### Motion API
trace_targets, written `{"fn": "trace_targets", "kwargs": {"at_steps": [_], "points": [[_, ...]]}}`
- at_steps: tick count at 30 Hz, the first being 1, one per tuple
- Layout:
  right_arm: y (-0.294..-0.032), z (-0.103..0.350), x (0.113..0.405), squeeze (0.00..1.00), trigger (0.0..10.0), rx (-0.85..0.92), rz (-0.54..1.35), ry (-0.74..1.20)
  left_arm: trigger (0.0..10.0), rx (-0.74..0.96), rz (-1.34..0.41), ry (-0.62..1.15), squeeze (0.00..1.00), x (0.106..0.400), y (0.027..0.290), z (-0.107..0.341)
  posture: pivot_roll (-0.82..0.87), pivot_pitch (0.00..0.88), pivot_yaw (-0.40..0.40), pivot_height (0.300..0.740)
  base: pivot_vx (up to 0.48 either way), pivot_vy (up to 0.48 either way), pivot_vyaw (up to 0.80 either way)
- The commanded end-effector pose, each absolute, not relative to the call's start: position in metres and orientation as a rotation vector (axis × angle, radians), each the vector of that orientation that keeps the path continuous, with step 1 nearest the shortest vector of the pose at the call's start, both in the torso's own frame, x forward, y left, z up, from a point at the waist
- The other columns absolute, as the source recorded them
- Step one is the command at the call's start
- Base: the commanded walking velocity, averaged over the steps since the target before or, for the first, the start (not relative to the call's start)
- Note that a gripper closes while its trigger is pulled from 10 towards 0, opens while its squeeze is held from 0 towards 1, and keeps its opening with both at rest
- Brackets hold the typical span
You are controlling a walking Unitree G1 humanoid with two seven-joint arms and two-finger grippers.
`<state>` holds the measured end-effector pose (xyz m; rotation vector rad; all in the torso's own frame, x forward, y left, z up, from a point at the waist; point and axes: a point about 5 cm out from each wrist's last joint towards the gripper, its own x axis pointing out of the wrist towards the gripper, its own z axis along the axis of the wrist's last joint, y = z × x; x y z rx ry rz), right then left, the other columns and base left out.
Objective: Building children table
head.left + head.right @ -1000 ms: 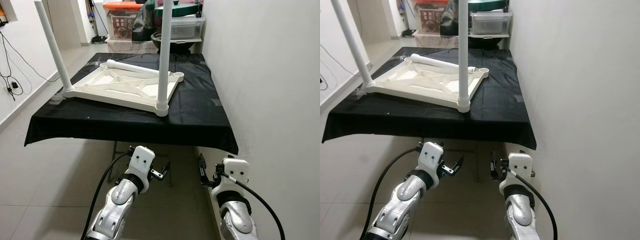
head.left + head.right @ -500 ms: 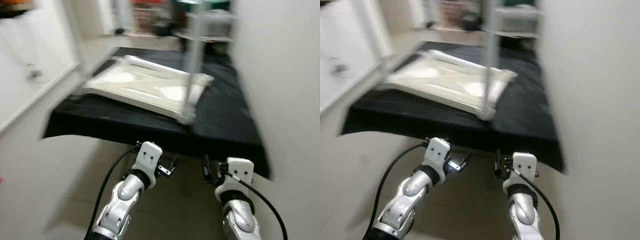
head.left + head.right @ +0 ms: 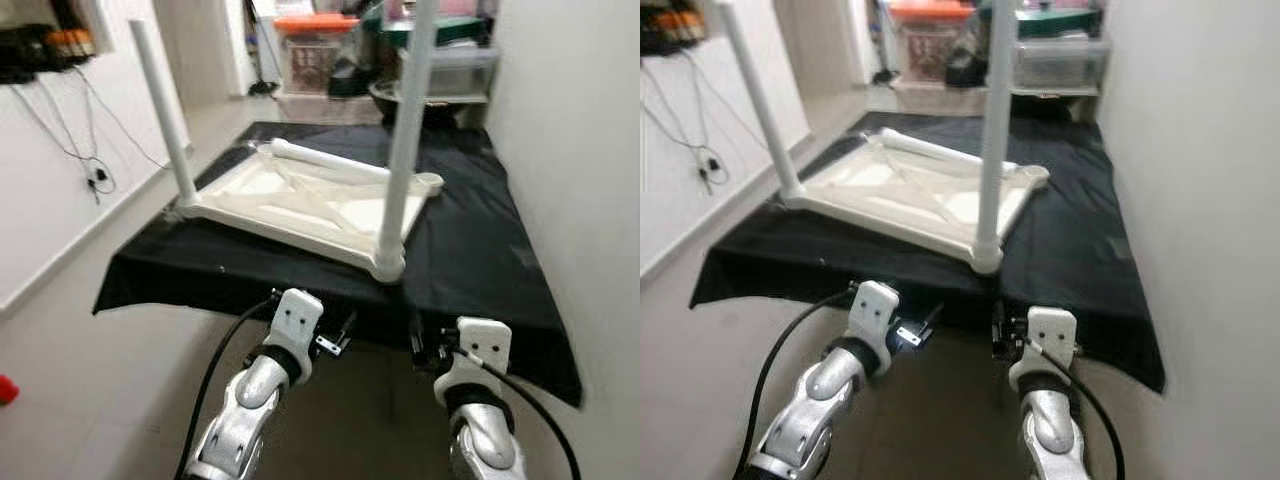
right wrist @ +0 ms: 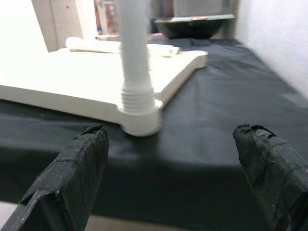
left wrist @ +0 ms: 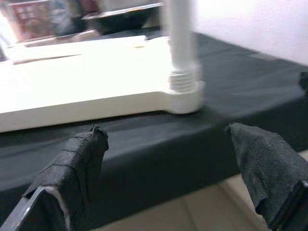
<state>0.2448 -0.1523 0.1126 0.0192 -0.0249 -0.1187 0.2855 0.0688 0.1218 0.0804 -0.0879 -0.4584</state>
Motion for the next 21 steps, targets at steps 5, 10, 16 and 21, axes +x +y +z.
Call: {"fn": "trace_targets", "kwargs": {"at_steps": [5, 10, 16, 21], "points": [[-0.169, 0.113, 0.242, 0.0, 10.0, -0.022, -0.249, -0.035, 10.0, 0.079, -0.454, -0.07, 0.0, 0.285, 0.072, 0.118, 0.04, 0.0, -0.024, 0.74, 0.281, 0.0, 0.0], [-0.178, 0.113, 0.24, 0.0, 10.0, -0.028, -0.31, -0.036, 10.0, 0.071, -0.458, -0.063, 0.0, 0.285, 0.072, 0.117, 0.04, 0.0, -0.023, 0.74, 0.274, 0.0, 0.0], [-0.181, 0.114, 0.238, 0.0, 10.0, -0.034, -0.344, -0.038, 10.0, 0.064, -0.472, -0.054, 0.0, 0.284, 0.071, 0.117, 0.04, 0.0, -0.019, 0.74, 0.082, 0.0, 0.0], [-0.181, 0.112, 0.238, 0.0, 10.0, -0.024, -0.346, -0.027, 10.0, 0.061, -0.469, -0.058, 0.0, 0.283, 0.071, 0.117, 0.05, 0.0, -0.022, 0.74, 0.0, 0.0, 0.0]]}}
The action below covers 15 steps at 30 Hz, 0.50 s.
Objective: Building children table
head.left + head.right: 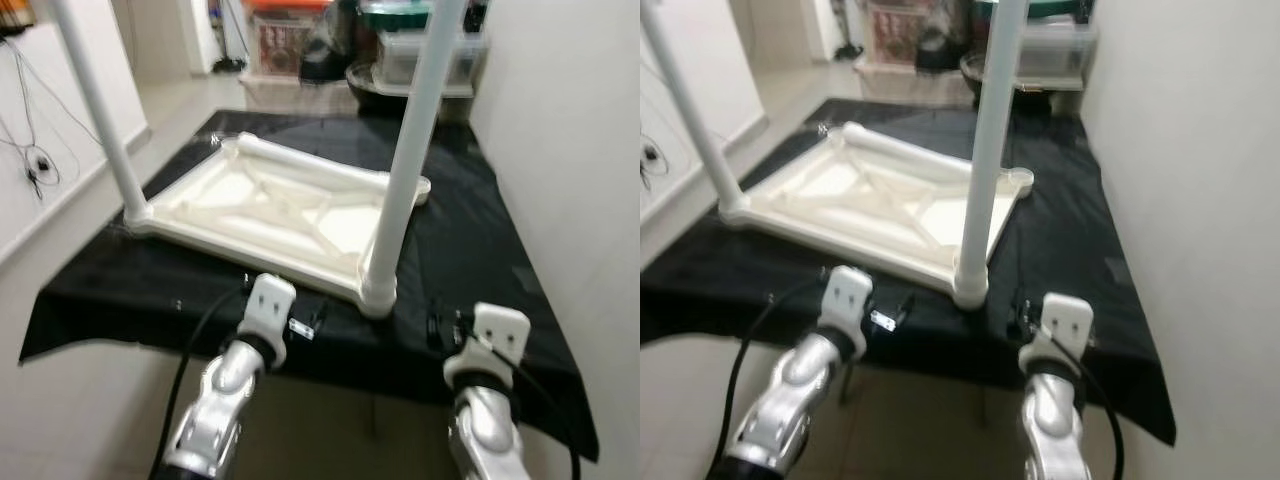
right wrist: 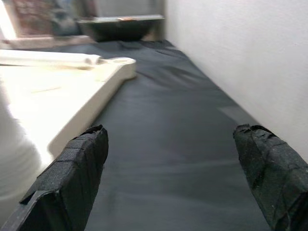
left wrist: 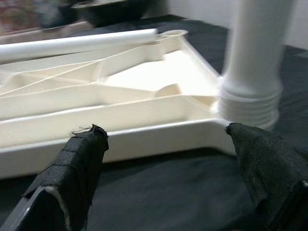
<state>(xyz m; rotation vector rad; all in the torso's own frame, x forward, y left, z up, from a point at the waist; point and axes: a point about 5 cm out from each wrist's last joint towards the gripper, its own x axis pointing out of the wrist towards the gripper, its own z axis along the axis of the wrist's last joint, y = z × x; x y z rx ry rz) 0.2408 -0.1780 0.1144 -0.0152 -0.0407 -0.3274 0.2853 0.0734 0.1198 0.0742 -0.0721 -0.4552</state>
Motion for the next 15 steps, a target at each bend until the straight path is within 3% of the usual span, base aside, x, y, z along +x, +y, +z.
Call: {"fn": "trace_targets", "kwargs": {"at_steps": [1, 5, 7, 14, 15], "points": [[-0.181, 0.112, 0.239, 0.0, 10.0, -0.018, -0.342, -0.024, 10.0, 0.06, -0.468, -0.058, 0.0, 0.283, 0.072, 0.117, 0.05, 0.0, -0.022, 0.74, 0.0, 0.0, 0.0], [-0.175, 0.111, 0.243, 0.0, 10.0, 0.019, -0.265, -0.015, 10.0, 0.051, -0.467, -0.056, 0.0, 0.282, 0.072, 0.117, 0.05, 0.0, -0.022, 0.74, 0.0, 0.0, 0.0], [-0.172, 0.11, 0.25, 0.0, 10.0, 0.041, -0.138, 0.004, 10.0, 0.036, -0.477, -0.046, 0.0, 0.281, 0.072, 0.115, 0.05, 0.0, -0.021, 0.74, 0.0, 0.0, 0.0], [-0.194, 0.111, 0.255, 0.0, 10.0, -0.038, -0.068, 0.03, 10.0, 0.008, -0.519, -0.027, 0.0, 0.275, 0.071, 0.113, 0.05, 0.0, -0.025, 0.74, 0.0, 0.0, 0.0], [-0.203, 0.113, 0.254, 1.0, 10.0, -0.047, -0.057, 0.028, 10.0, 0.005, -0.537, -0.025, 0.0, 0.271, 0.07, 0.113, 0.06, 0.0, -0.028, 0.74, 0.0, 0.0, 0.0]]}}
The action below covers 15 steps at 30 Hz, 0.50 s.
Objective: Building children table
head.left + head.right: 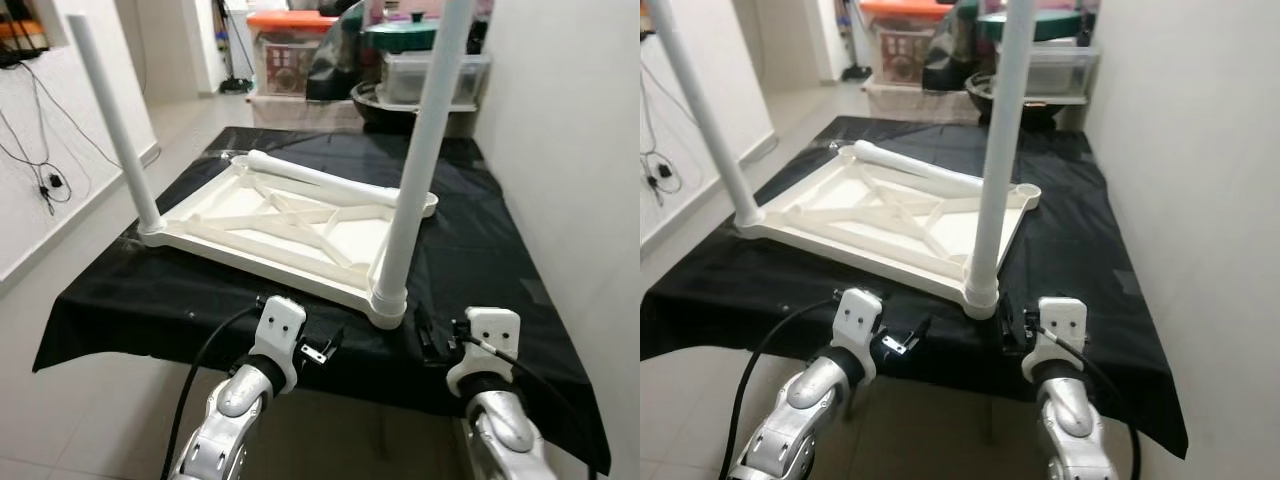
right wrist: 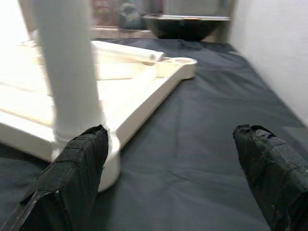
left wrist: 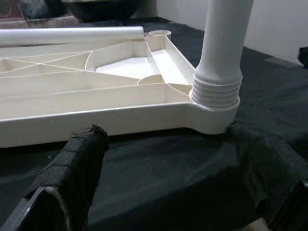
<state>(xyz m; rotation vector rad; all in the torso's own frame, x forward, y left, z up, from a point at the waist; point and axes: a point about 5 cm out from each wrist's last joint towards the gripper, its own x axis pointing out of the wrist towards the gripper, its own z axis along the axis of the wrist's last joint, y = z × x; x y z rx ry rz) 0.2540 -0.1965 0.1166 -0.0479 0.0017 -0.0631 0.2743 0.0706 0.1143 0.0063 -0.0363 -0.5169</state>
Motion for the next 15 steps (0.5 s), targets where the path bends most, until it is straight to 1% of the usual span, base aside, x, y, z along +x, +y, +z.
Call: {"fn": "trace_targets", "kwargs": {"at_steps": [1, 2, 3, 4, 5, 6, 7, 11, 15], "points": [[-0.203, 0.113, 0.254, 1.0, 10.0, -0.047, -0.057, 0.028, 10.0, 0.005, -0.537, -0.025, 0.0, 0.271, 0.07, 0.113, 0.06, 0.0, -0.028, 0.74, 0.0, 0.0, 0.0], [-0.211, 0.115, 0.254, 1.0, 10.0, -0.054, -0.028, 0.03, 10.0, 0.002, -0.558, -0.023, 0.0, 0.268, 0.07, 0.113, 0.06, 0.0, -0.028, 0.74, 0.0, 0.0, 0.0], [-0.211, 0.115, 0.254, 1.0, 10.0, -0.054, -0.028, 0.03, 10.0, 0.002, -0.558, -0.023, 0.0, 0.268, 0.07, 0.113, 0.06, 0.0, -0.028, 0.74, 0.0, 0.0, 0.0], [-0.216, 0.117, 0.255, 1.0, 10.0, -0.066, 0.03, 0.043, 10.0, 0.004, -0.589, -0.025, 0.0, 0.263, 0.068, 0.114, 0.06, 0.0, -0.028, 0.74, 0.0, 0.0, 0.0], [-0.216, 0.117, 0.255, 1.0, 10.0, -0.066, 0.03, 0.043, 10.0, 0.004, -0.589, -0.025, 0.0, 0.263, 0.068, 0.114, 0.06, 0.0, -0.028, 0.74, 0.0, 0.0, 0.0], [-0.22, 0.119, 0.256, 0.88, 10.0, -0.078, 0.105, 0.061, 10.0, 0.009, -0.619, -0.031, 0.0, 0.258, 0.067, 0.115, 0.06, 0.0, -0.031, 0.74, 0.0, 0.0, 0.0], [-0.223, 0.122, 0.259, 0.0, 10.0, -0.077, 0.161, 0.072, 10.0, 0.008, -0.647, -0.033, 0.0, 0.254, 0.065, 0.116, 0.07, 0.0, -0.03, 0.74, 0.0, 0.0, 0.0], [-0.227, 0.128, 0.264, 0.0, 10.0, -0.063, 0.235, 0.081, 10.0, 0.008, -0.681, -0.036, 0.0, 0.247, 0.063, 0.118, 0.07, 0.0, -0.033, 0.74, 0.0, 0.0, 0.0], [-0.223, 0.146, 0.275, 0.0, 10.0, -0.035, 0.448, 0.087, 10.0, 0.011, -0.748, -0.044, 0.0, 0.232, 0.061, 0.124, 0.08, 0.0, -0.042, 0.74, 0.0, 0.0, 0.0]]}}
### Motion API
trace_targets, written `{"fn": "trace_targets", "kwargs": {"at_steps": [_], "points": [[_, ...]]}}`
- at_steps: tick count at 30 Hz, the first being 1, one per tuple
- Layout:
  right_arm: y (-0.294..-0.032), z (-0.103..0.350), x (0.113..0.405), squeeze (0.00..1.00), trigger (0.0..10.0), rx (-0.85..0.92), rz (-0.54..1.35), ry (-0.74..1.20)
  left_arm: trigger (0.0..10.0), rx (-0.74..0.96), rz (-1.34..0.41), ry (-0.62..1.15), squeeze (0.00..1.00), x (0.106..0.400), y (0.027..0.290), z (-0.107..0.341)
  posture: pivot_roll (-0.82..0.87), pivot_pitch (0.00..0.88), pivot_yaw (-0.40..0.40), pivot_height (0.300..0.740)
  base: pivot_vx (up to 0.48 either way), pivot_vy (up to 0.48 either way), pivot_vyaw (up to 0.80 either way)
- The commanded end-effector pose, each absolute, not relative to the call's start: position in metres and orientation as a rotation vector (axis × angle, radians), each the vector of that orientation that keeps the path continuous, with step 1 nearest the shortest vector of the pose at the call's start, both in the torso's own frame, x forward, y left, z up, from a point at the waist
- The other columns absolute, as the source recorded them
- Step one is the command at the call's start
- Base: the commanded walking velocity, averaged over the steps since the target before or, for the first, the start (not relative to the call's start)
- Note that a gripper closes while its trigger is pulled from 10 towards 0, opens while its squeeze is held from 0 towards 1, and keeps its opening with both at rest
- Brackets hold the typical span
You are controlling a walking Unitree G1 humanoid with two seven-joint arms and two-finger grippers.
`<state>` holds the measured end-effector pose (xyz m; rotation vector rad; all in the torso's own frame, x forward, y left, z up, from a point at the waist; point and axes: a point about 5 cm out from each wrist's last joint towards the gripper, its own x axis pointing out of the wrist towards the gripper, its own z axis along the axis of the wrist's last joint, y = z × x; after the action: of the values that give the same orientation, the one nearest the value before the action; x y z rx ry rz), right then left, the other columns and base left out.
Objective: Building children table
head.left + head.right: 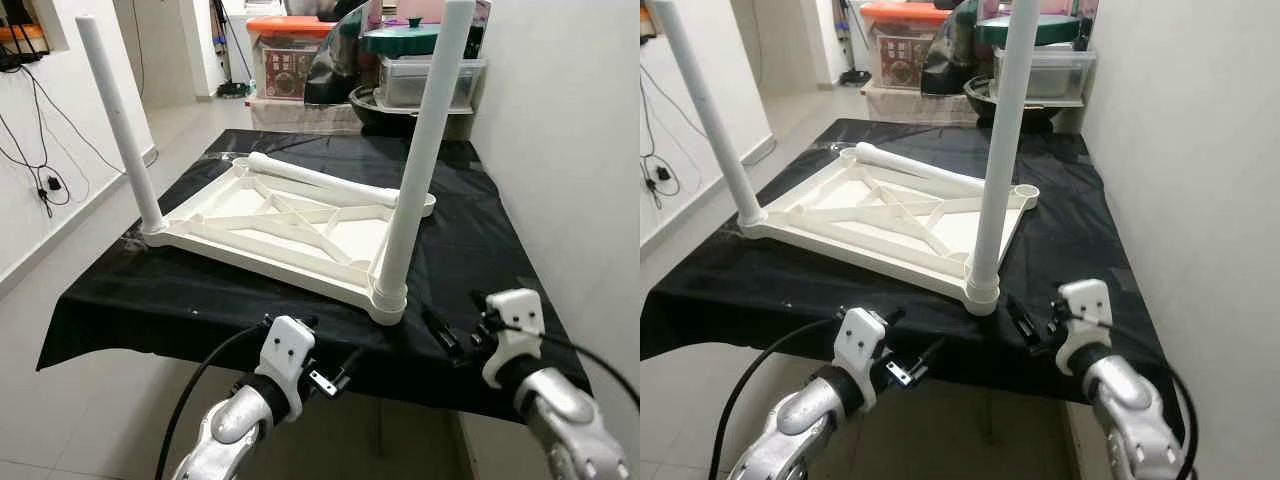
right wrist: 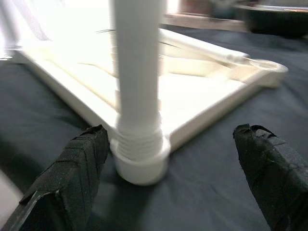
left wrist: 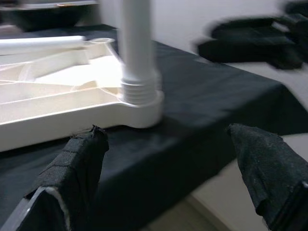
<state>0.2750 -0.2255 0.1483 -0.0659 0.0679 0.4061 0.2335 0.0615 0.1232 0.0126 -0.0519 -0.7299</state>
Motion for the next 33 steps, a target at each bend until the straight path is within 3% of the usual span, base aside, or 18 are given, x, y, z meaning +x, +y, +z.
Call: {"fn": "trace_targets", "kwargs": {"at_steps": [1, 8, 12, 20, 33], "points": [[-0.223, 0.146, 0.275, 0.0, 10.0, -0.035, 0.448, 0.087, 10.0, 0.011, -0.748, -0.044, 0.0, 0.232, 0.061, 0.124, 0.08, 0.0, -0.042, 0.74, 0.0, 0.0, 0.0], [-0.216, 0.158, 0.292, 0.0, 10.0, -0.029, 0.572, 0.101, 10.0, 0.049, -0.762, -0.073, 0.0, 0.217, 0.063, 0.133, 0.09, 0.05, -0.056, 0.74, 0.0, 0.0, 0.0], [-0.212, 0.162, 0.302, 0.0, 10.0, -0.019, 0.611, 0.113, 10.0, 0.055, -0.686, -0.078, 0.0, 0.213, 0.072, 0.138, 0.1, 0.098, -0.077, 0.74, 0.0, 0.0, 0.0], [-0.205, 0.167, 0.316, 0.0, 10.0, -0.002, 0.652, 0.13, 10.0, 0.112, -0.518, -0.112, 0.0, 0.212, 0.087, 0.146, 0.1, 0.109, -0.095, 0.74, 0.0, 0.0, 0.0], [-0.197, 0.171, 0.331, 0.0, 10.0, 0.008, 0.663, 0.115, 10.0, 0.136, -0.487, -0.131, 0.0, 0.207, 0.09, 0.152, 0.1, 0.13, -0.099, 0.74, 0.0, 0.0, 0.0]]}}
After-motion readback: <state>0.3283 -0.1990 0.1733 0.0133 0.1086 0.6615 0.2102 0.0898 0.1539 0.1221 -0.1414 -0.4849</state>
